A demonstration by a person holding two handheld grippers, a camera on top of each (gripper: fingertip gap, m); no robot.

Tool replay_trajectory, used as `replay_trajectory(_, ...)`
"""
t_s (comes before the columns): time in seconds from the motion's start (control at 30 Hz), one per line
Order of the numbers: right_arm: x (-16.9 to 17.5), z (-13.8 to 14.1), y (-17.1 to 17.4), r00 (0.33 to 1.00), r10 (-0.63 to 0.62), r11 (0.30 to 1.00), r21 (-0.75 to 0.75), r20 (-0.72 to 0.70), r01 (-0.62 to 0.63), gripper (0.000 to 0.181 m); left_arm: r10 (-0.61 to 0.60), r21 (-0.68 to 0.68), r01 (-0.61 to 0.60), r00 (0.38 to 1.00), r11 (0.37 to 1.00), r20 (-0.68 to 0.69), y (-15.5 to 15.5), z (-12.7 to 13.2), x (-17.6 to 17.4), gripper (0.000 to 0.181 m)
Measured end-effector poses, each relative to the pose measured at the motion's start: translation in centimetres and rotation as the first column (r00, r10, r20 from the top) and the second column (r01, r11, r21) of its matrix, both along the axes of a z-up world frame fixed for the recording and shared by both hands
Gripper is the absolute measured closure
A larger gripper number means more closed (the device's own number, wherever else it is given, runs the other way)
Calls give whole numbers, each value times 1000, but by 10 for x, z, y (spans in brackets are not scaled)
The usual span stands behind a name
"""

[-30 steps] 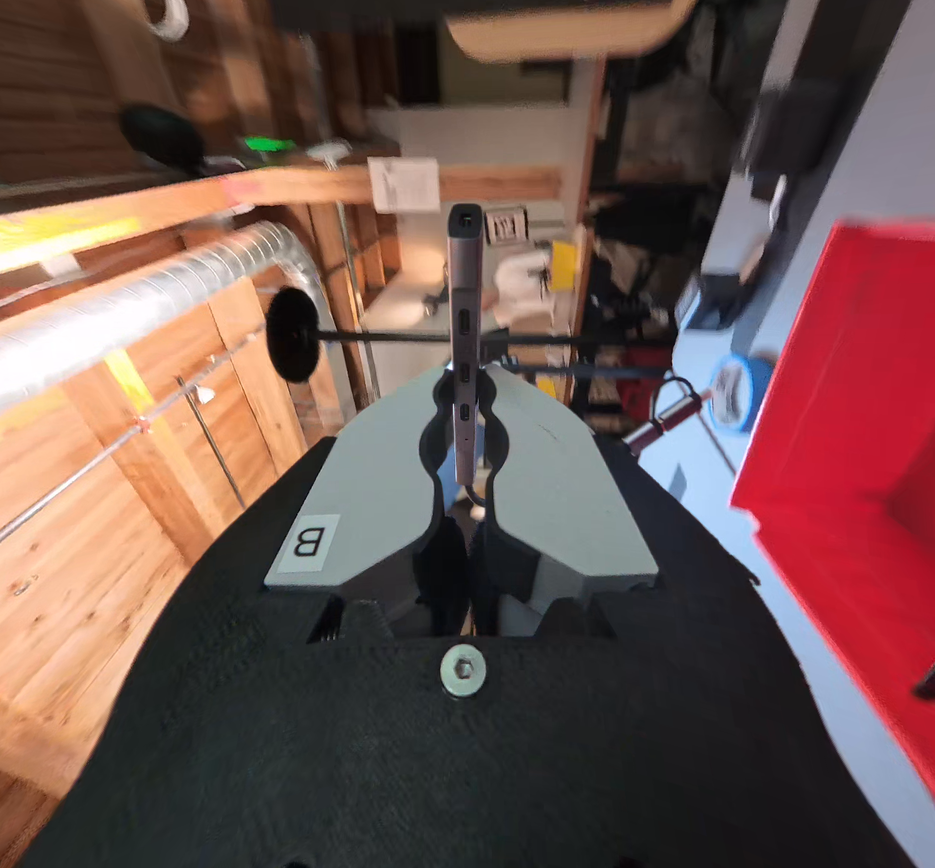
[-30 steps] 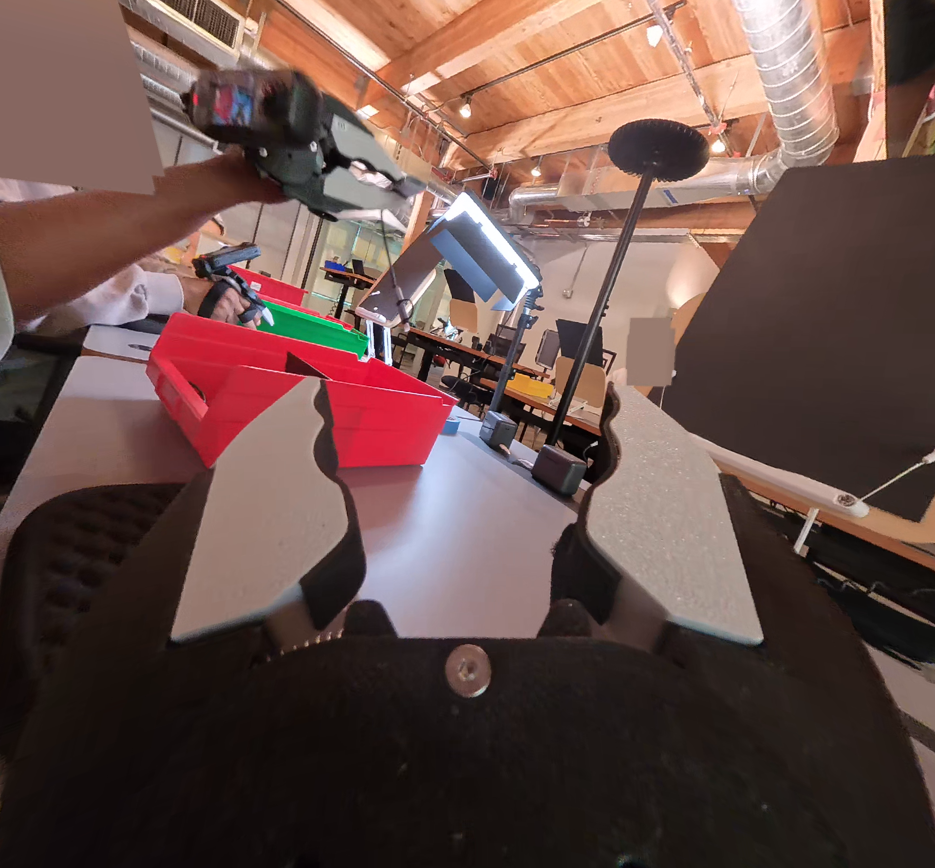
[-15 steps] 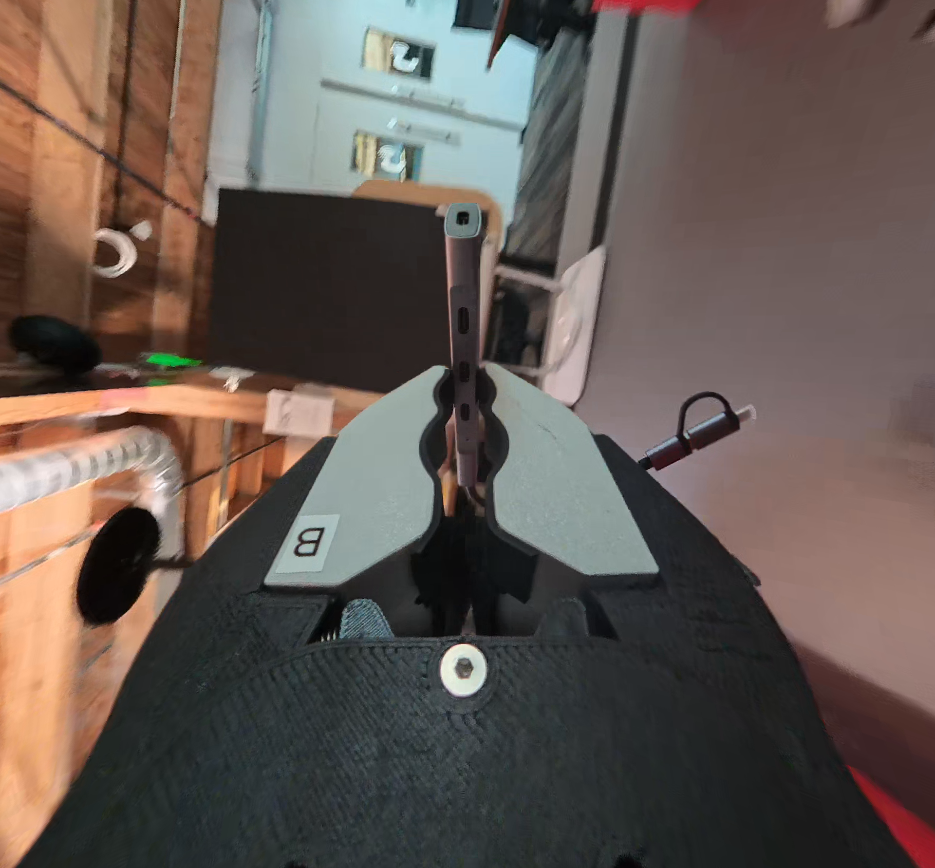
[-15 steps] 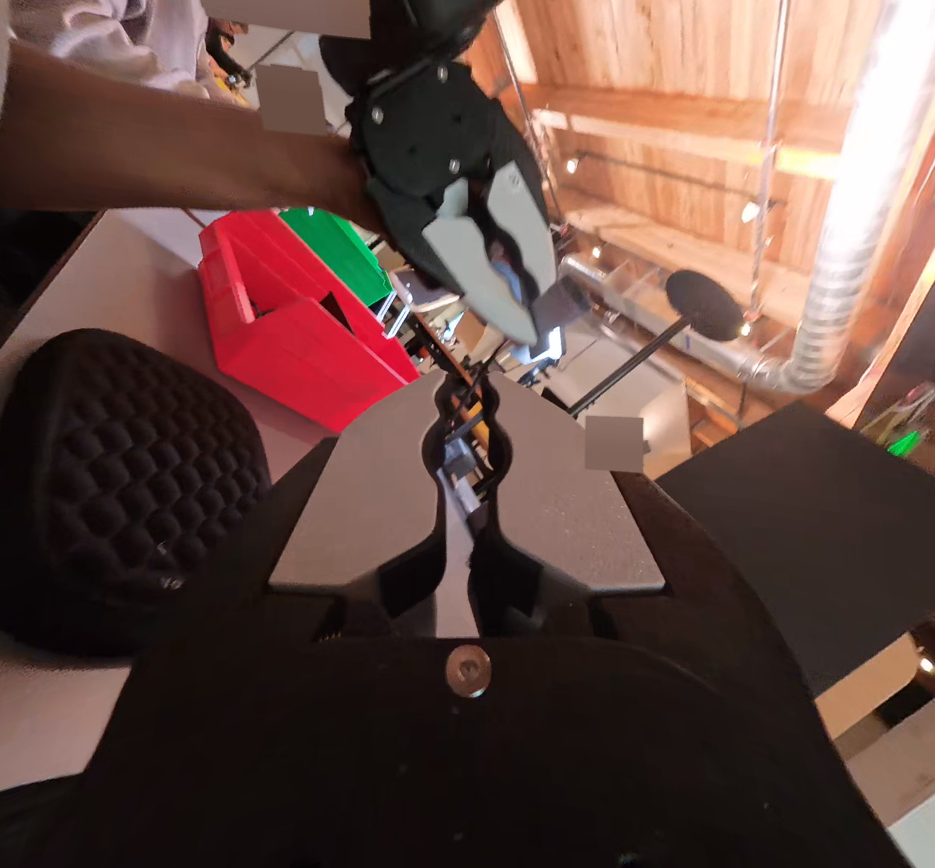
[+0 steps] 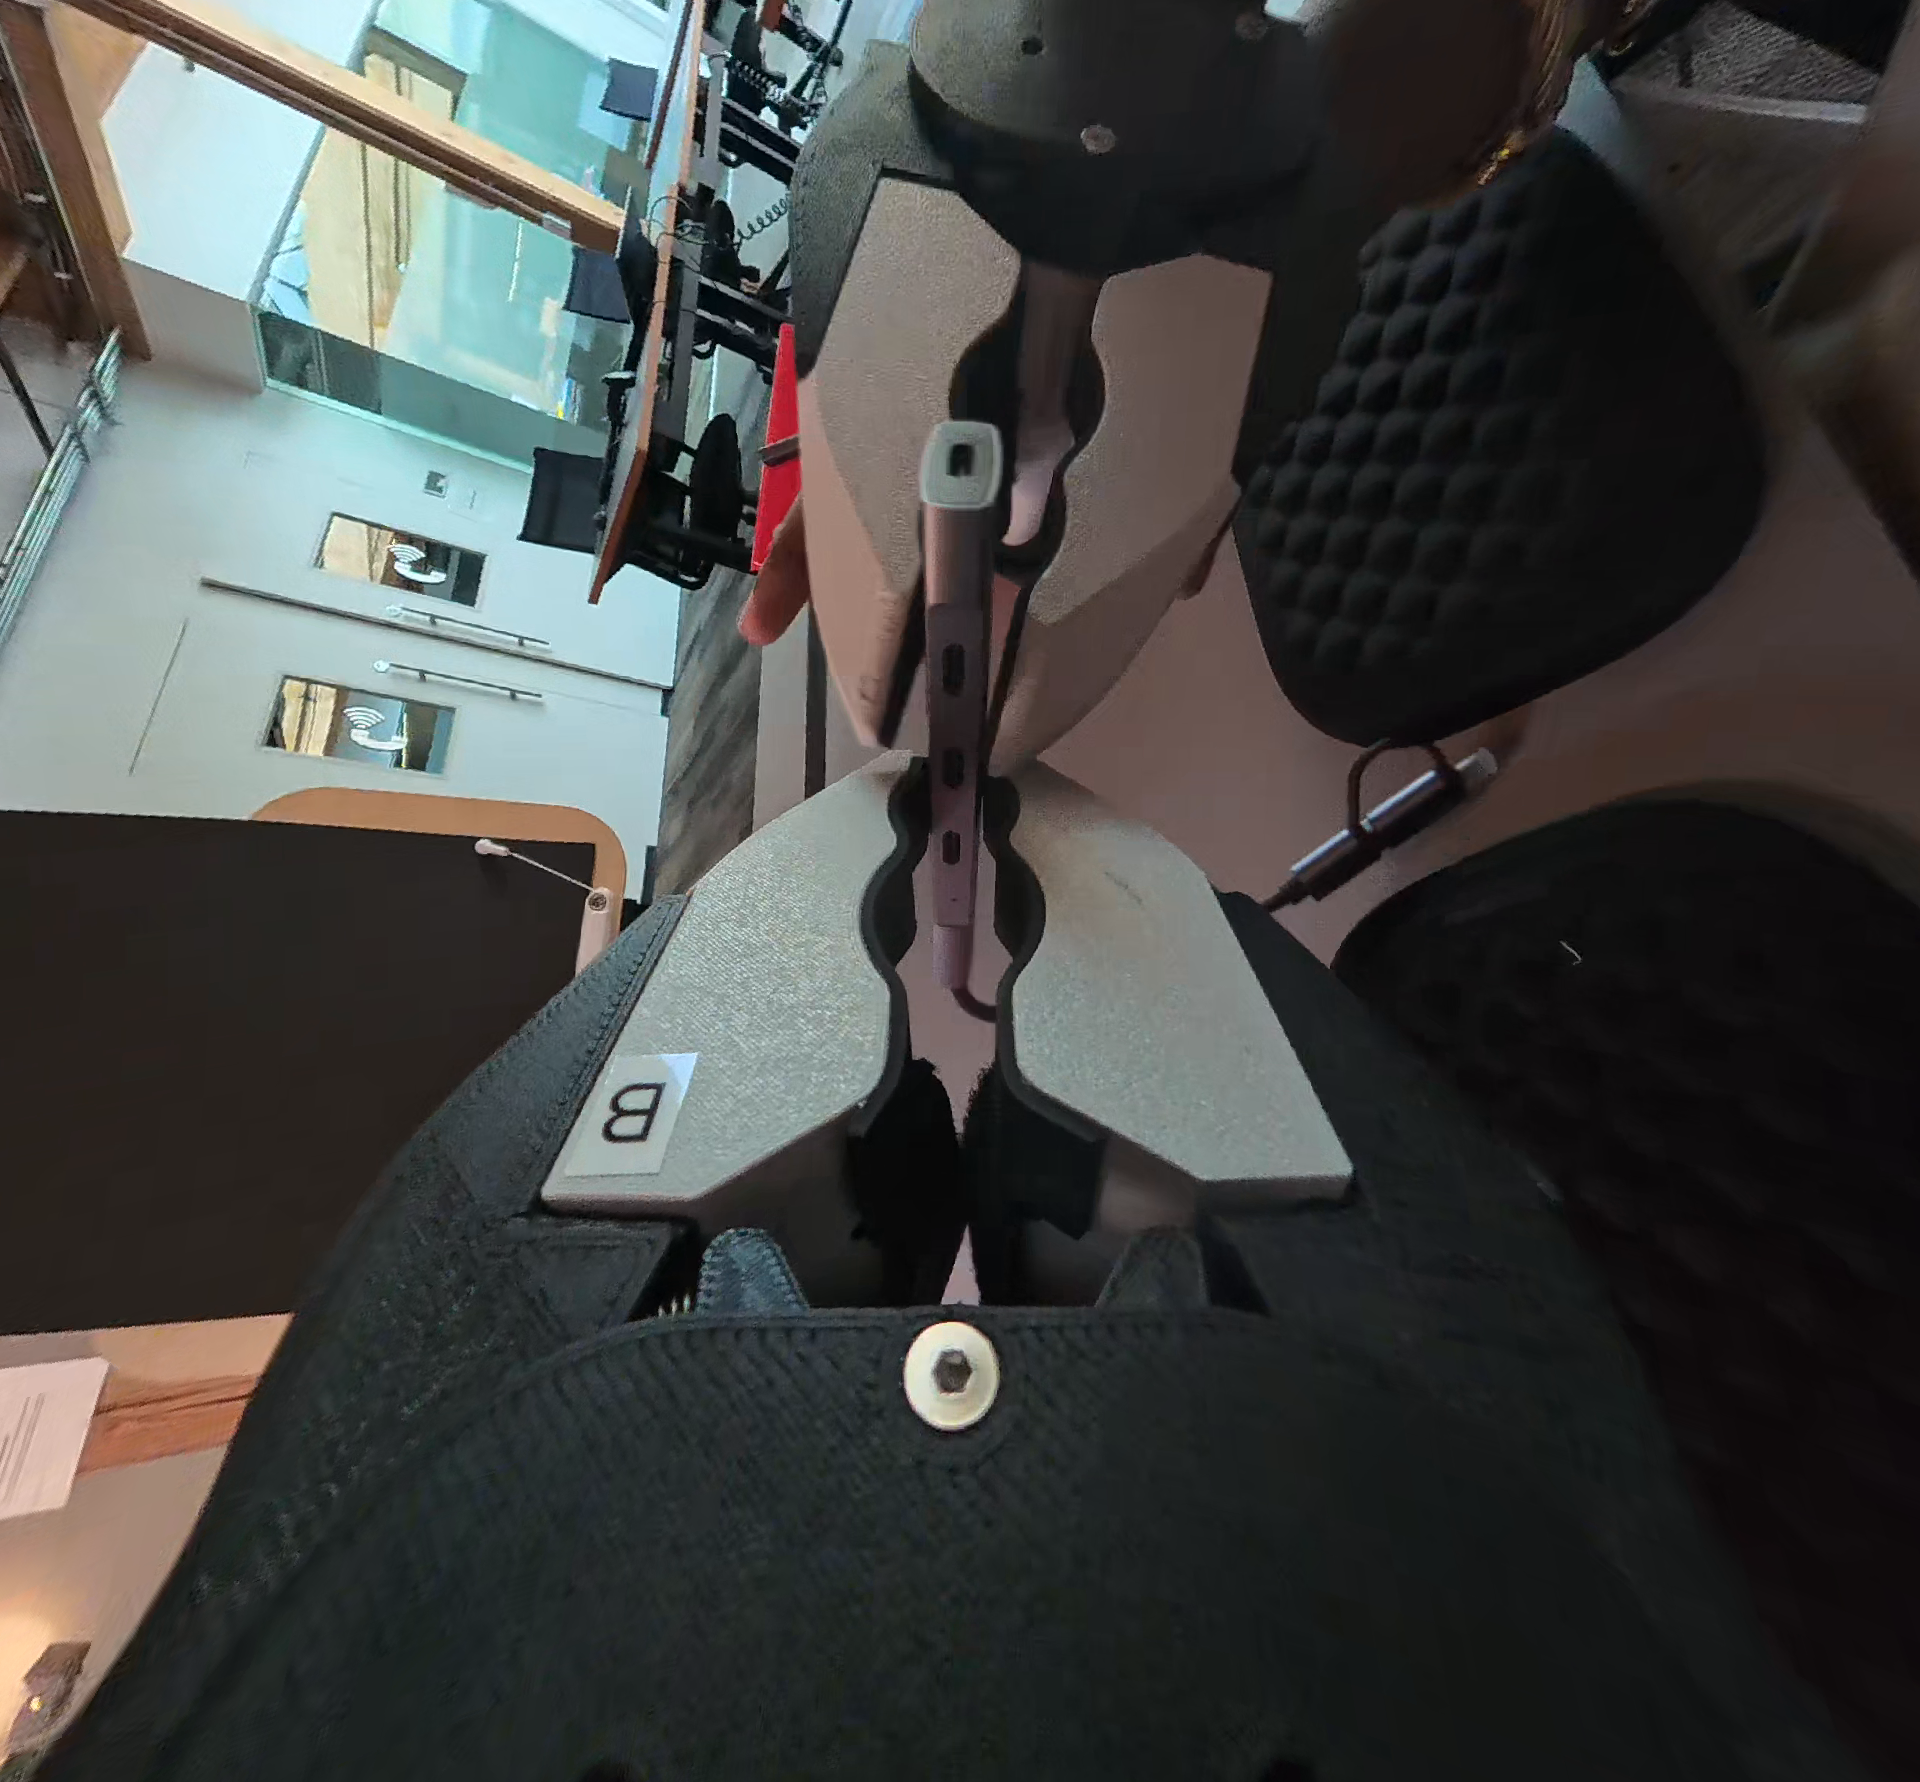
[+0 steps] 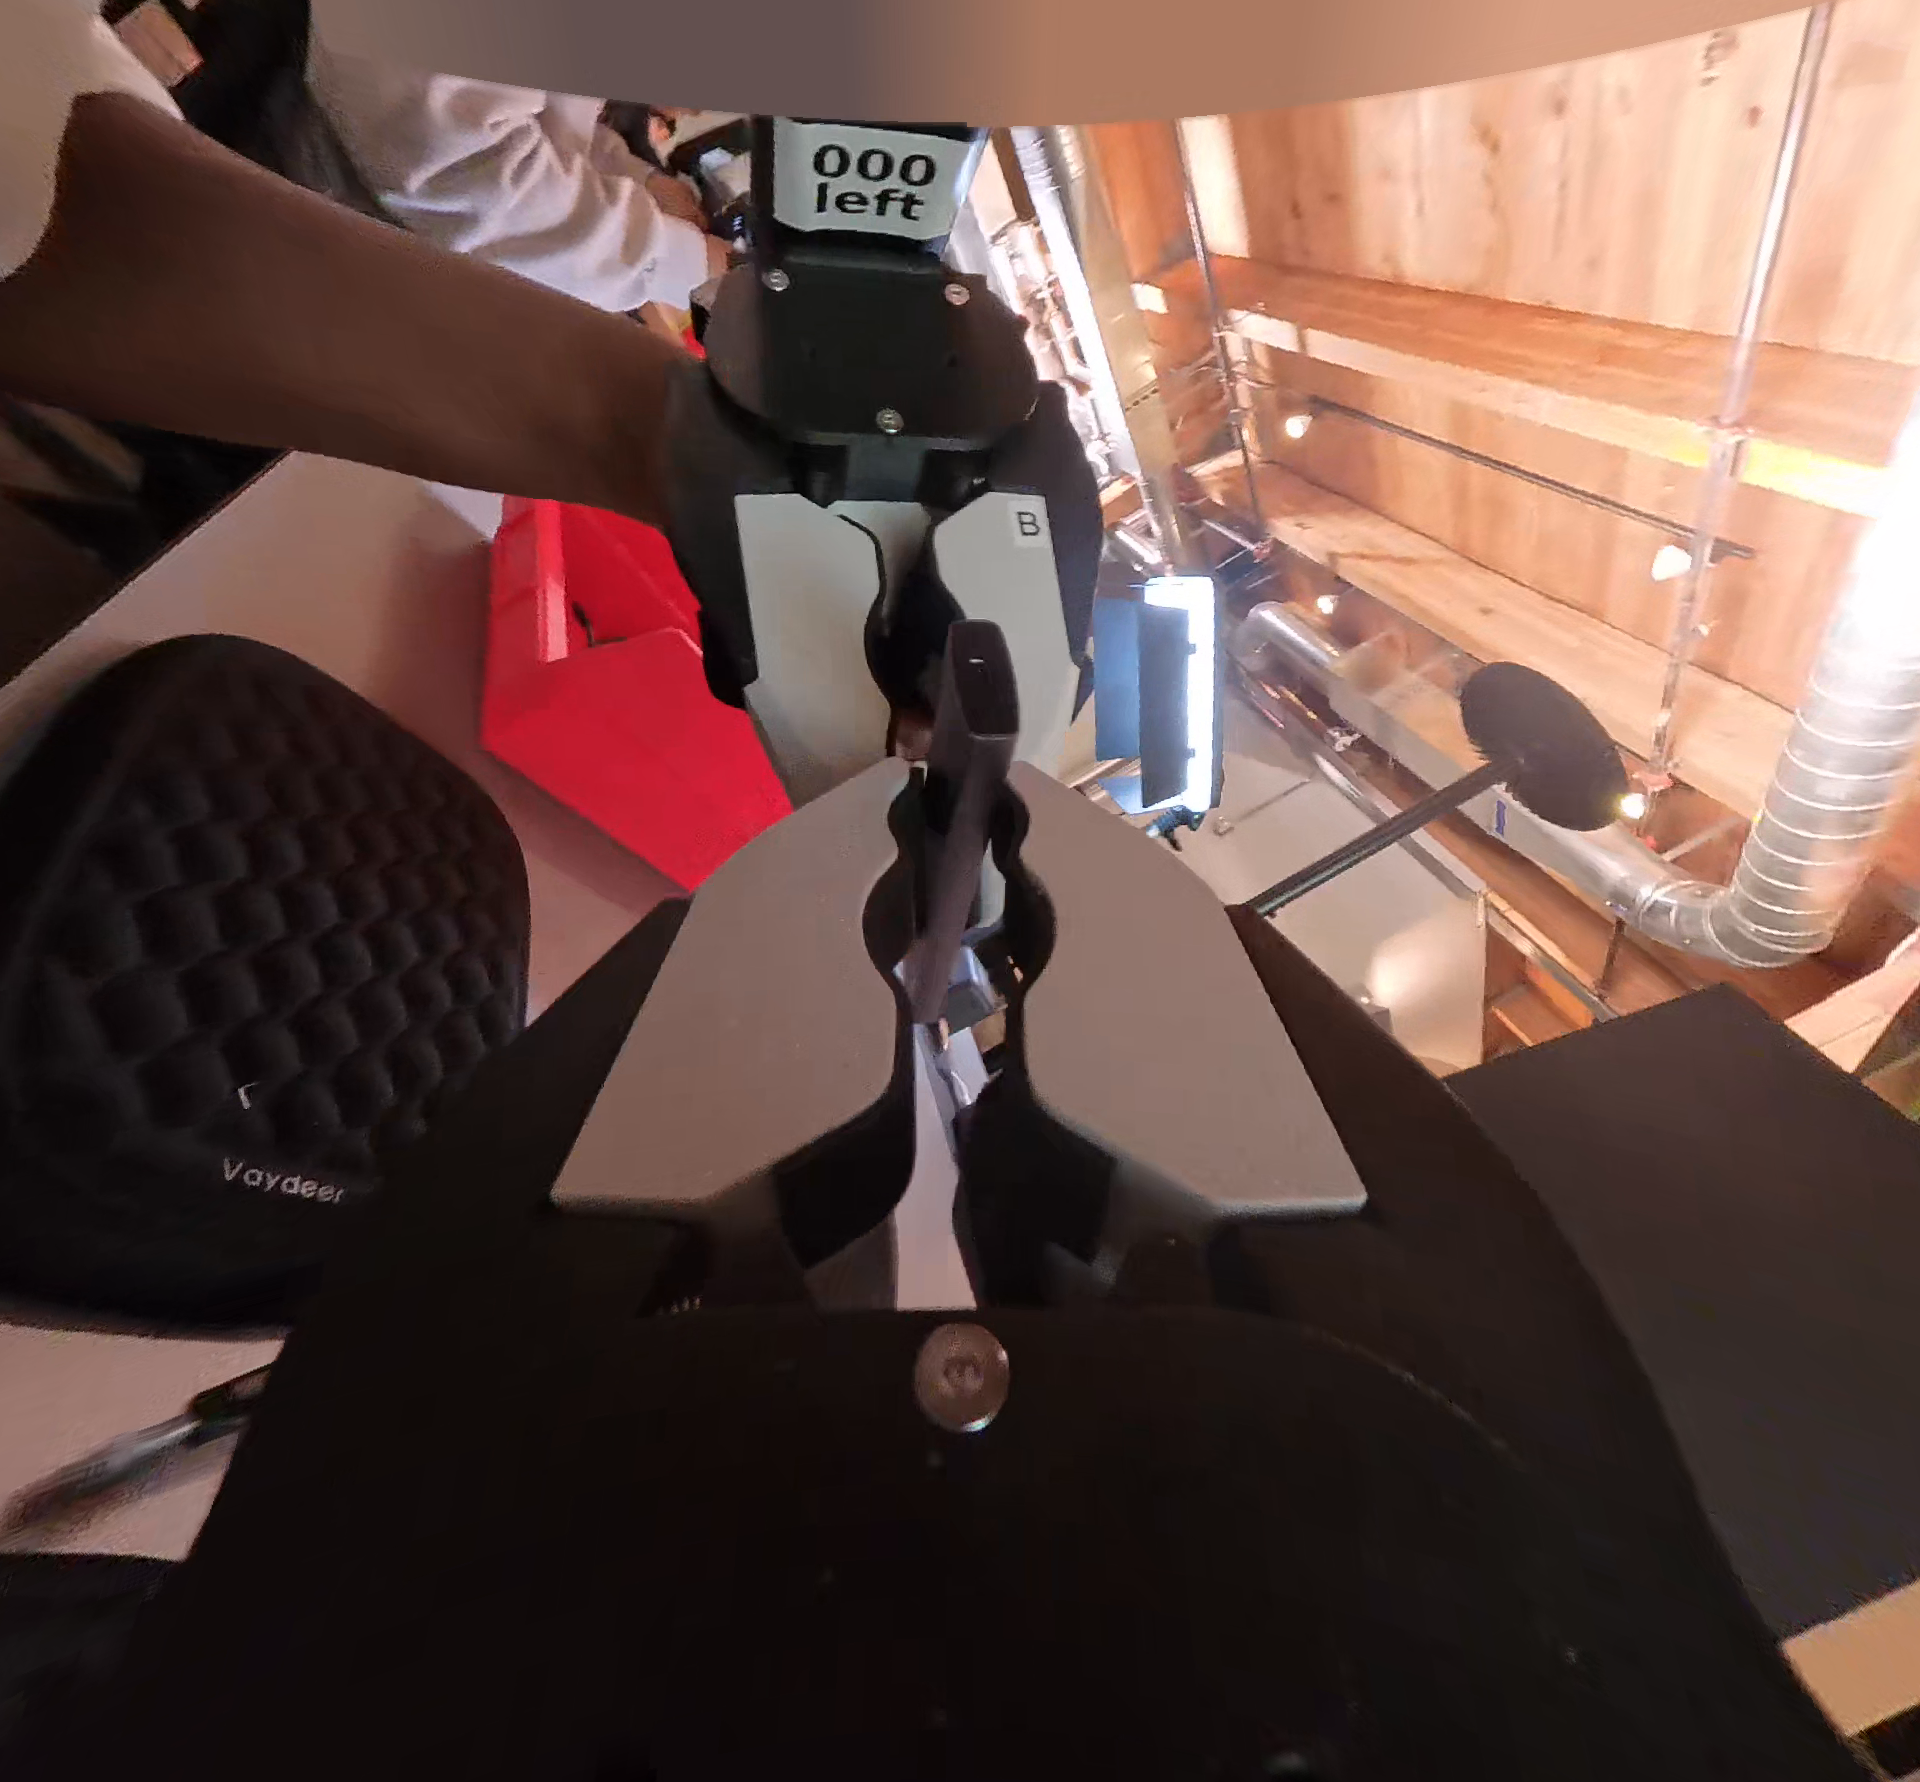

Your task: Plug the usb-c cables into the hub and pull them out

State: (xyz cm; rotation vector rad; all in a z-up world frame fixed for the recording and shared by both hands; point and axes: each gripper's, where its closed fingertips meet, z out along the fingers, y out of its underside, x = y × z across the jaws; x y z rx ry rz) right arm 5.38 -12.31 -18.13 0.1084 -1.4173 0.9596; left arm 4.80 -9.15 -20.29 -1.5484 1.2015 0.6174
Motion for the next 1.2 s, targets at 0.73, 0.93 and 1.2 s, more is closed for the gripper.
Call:
replay_trajectory(0.73,18,2,16,908,408,854,-392,92,-344,169,-118,65,100,901,993,418,6,-6,12,173)
replay_trajectory(0.93,21,-8,9,886,430,860,-379,175,-342,172,-124,-19,147,889,989,440,3,-18,17,173)
replay_trajectory(1.2,19,2,27,909,391,839,-461,142,-289,172,-61,81,19,827,997,559,-8,0,2,152)
